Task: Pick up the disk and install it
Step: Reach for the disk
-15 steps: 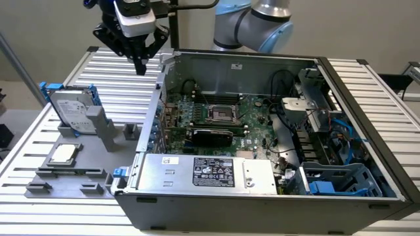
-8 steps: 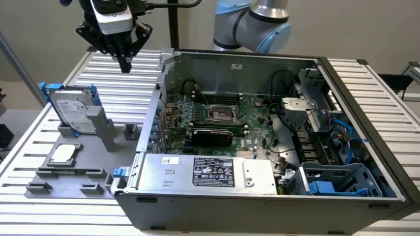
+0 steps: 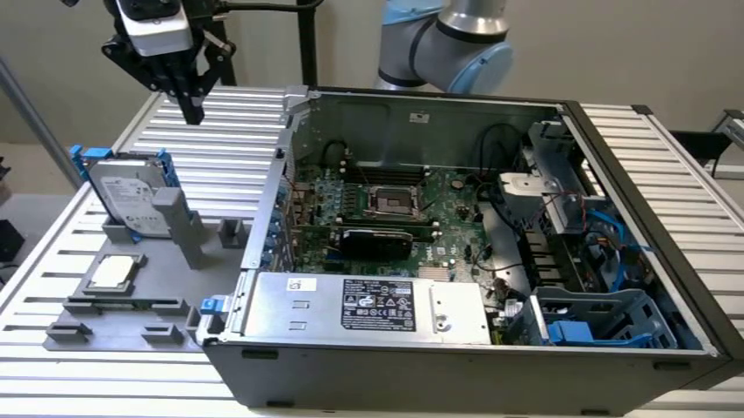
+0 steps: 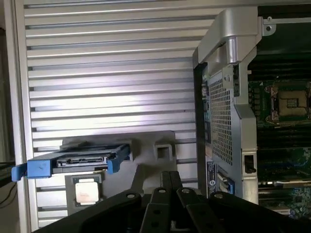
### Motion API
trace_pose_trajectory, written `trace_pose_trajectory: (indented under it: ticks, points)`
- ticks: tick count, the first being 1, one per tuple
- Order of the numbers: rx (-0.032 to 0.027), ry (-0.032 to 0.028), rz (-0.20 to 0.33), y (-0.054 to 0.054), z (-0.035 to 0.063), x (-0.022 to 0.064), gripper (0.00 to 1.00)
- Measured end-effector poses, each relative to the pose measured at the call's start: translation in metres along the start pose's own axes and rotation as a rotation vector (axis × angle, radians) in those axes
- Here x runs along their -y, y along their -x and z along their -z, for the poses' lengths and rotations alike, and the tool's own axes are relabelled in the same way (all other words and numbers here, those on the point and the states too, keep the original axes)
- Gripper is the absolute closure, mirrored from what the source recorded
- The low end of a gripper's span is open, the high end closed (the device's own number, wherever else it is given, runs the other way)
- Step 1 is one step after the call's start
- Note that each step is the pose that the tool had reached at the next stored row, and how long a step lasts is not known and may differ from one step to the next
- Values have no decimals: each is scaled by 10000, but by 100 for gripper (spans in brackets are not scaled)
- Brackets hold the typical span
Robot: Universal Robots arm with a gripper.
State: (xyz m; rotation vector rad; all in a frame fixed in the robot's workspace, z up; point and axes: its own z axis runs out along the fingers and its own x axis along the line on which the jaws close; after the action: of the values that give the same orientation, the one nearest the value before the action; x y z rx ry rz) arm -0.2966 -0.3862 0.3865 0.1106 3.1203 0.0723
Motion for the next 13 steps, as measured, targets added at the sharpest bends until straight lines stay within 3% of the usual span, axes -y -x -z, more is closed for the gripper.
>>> trace_pose_trajectory:
  ticks: [13]
  points:
    - [1,0,1,-595,-52,-3,89]
